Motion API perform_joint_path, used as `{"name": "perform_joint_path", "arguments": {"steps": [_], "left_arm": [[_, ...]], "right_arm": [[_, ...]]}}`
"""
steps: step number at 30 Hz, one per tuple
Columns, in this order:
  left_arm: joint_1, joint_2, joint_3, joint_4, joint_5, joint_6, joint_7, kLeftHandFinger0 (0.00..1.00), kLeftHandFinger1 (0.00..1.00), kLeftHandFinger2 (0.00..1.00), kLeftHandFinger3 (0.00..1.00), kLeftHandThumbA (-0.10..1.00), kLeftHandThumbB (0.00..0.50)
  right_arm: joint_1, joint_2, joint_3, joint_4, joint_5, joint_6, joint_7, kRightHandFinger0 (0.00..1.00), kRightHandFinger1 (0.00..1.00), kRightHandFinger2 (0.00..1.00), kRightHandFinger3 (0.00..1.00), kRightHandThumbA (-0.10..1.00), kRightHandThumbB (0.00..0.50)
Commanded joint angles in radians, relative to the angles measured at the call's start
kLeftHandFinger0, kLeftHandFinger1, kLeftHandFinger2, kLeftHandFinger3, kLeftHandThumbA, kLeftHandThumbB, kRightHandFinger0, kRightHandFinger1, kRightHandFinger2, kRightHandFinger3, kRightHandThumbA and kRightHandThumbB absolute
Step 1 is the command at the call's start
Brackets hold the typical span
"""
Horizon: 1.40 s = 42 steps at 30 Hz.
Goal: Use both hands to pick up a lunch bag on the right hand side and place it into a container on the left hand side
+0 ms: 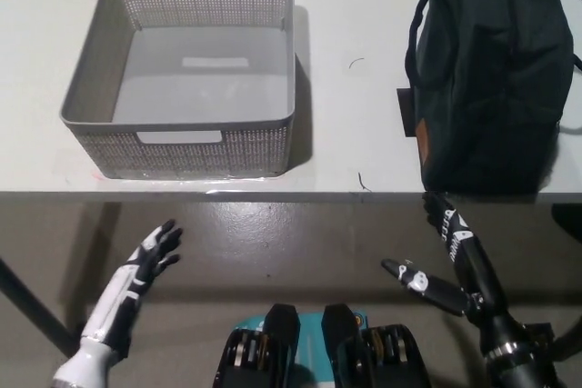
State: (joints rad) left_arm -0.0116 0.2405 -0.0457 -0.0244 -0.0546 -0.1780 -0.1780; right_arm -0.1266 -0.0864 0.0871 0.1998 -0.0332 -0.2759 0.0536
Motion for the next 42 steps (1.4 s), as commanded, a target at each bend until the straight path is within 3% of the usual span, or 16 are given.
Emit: {"name": "perform_joint_path", "arguments": {"steps": [1,4,7,12,16,24,26,28,32,36,38,42], "left_arm": [[0.009,-0.007,-0.035,-0.104,-0.036,0.03,-0.05,1.0,1.0,1.0,1.0,1.0,0.234],[-0.003,-0.018,-0.08,-0.164,-0.057,0.031,-0.081,1.0,1.0,1.0,1.0,1.0,0.218],[-0.021,-0.034,-0.117,-0.213,-0.051,0.071,-0.089,1.0,1.0,1.0,1.0,1.0,0.243],[-0.081,-0.067,-0.182,-0.275,-0.045,0.142,-0.113,1.0,1.0,1.0,1.0,1.0,0.283],[-0.128,-0.095,-0.211,-0.301,-0.032,0.173,-0.111,1.0,1.0,1.0,1.0,1.0,0.272],[-0.311,-0.136,-0.232,-0.337,0.011,0.271,-0.107,1.0,1.0,1.0,1.0,1.0,0.266],[-0.348,-0.15,-0.233,-0.325,0.013,0.287,-0.102,1.0,1.0,1.0,1.0,1.0,0.29],[-0.4,-0.177,-0.225,-0.322,-0.003,0.351,-0.09,1.0,1.0,1.0,1.0,1.0,0.323],[-0.485,-0.242,-0.179,-0.306,-0.065,0.43,-0.058,1.0,1.0,1.0,1.0,1.0,0.301],[-0.609,-0.309,-0.099,-0.281,-0.124,0.513,-0.024,1.0,1.0,1.0,1.0,1.0,0.302],[-0.673,-0.349,-0.054,-0.242,-0.146,0.544,0.004,1.0,1.0,1.0,1.0,1.0,0.29],[-0.763,-0.377,0.008,-0.136,-0.145,0.52,0.027,1.0,1.0,1.0,1.0,1.0,0.271]], "right_arm": [[0.059,-0.002,-0.011,-0.126,0.041,-0.013,0.019,1.0,1.0,1.0,1.0,1.0,0.285],[0.111,-0.016,-0.025,-0.177,0.048,-0.061,0.018,1.0,1.0,1.0,1.0,1.0,0.235],[0.142,-0.024,-0.048,-0.217,0.069,-0.08,0.015,1.0,1.0,1.0,1.0,1.0,0.196],[0.188,-0.029,-0.107,-0.336,0.092,-0.068,-0.012,1.0,1.0,1.0,1.0,1.0,0.243],[0.209,-0.029,-0.158,-0.407,0.132,-0.068,-0.021,1.0,1.0,1.0,1.0,1.0,0.248],[0.096,-0.089,-0.338,-0.511,0.245,0.005,-0.073,1.0,1.0,1.0,1.0,1.0,0.199],[0.063,-0.095,-0.362,-0.503,0.236,0.009,-0.085,1.0,1.0,1.0,1.0,1.0,0.192],[0.019,-0.1,-0.38,-0.483,0.223,0.004,-0.094,1.0,1.0,1.0,1.0,1.0,0.16],[-0.035,-0.11,-0.397,-0.484,0.238,0.028,-0.095,1.0,1.0,1.0,1.0,1.0,0.146],[-0.122,-0.142,-0.419,-0.444,0.291,0.087,-0.092,1.0,1.0,1.0,1.0,1.0,0.158],[-0.177,-0.16,-0.44,-0.401,0.322,0.106,-0.1,1.0,1.0,1.0,1.0,1.0,0.202],[-0.257,-0.182,-0.464,-0.324,0.372,0.127,-0.097,1.0,1.0,1.0,1.0,1.0,0.206]]}}
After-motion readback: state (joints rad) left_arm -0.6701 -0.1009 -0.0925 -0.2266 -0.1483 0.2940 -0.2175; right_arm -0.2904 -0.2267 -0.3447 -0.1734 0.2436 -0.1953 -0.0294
